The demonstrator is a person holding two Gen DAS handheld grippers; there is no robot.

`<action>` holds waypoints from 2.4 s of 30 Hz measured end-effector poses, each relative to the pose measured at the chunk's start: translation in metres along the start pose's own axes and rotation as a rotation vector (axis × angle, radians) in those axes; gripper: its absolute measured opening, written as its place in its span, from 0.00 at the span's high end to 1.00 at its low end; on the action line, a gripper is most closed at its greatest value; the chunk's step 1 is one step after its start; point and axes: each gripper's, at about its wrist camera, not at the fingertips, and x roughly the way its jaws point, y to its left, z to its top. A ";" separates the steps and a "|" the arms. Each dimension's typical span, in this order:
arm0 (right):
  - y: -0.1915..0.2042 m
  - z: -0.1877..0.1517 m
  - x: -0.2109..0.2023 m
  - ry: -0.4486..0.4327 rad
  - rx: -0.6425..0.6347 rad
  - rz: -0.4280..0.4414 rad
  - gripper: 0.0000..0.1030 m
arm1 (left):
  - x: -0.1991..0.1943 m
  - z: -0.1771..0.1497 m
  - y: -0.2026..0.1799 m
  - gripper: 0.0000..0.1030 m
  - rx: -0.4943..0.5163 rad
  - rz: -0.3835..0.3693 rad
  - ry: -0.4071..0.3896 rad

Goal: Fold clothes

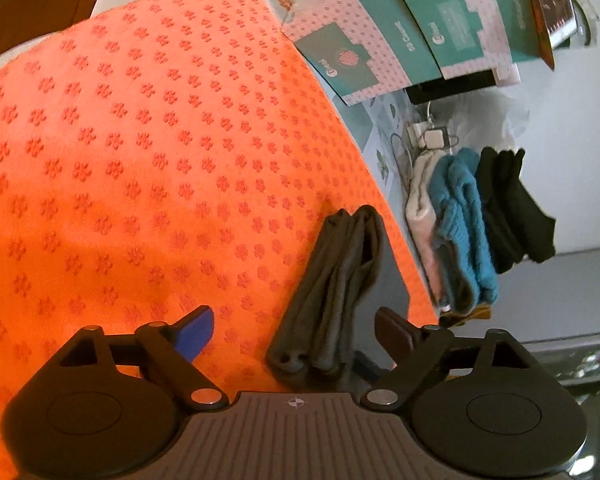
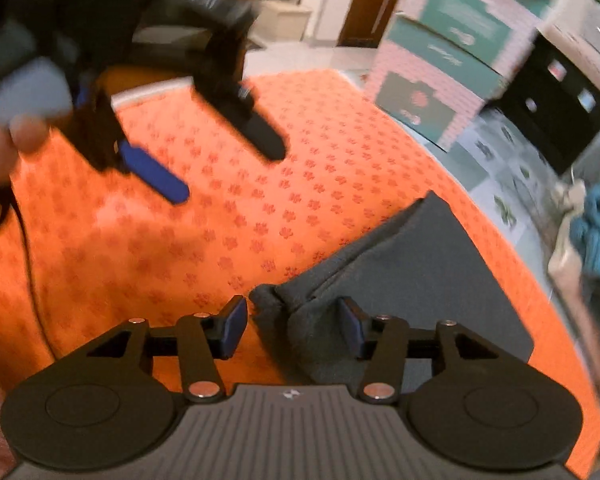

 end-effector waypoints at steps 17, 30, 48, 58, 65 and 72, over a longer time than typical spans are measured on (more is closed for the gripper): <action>0.021 -0.005 0.008 -0.014 -0.157 -0.135 0.80 | 0.017 -0.001 0.010 0.03 -0.115 -0.052 0.052; -0.013 -0.004 -0.040 -0.112 -0.062 -0.156 0.80 | 0.105 0.003 -0.045 0.02 -0.055 -0.101 0.209; -0.044 -0.035 -0.072 -0.147 0.090 0.064 0.70 | 0.147 0.013 -0.059 0.64 0.015 0.007 0.243; -0.135 -0.105 -0.080 -0.161 0.677 0.196 0.54 | 0.144 0.009 -0.057 0.63 0.036 0.014 0.230; -0.177 -0.166 -0.033 -0.099 1.093 0.143 0.54 | 0.140 0.005 -0.054 0.62 0.036 0.011 0.209; -0.181 -0.182 0.005 -0.109 1.229 0.209 0.54 | 0.141 0.003 -0.054 0.60 0.048 0.017 0.190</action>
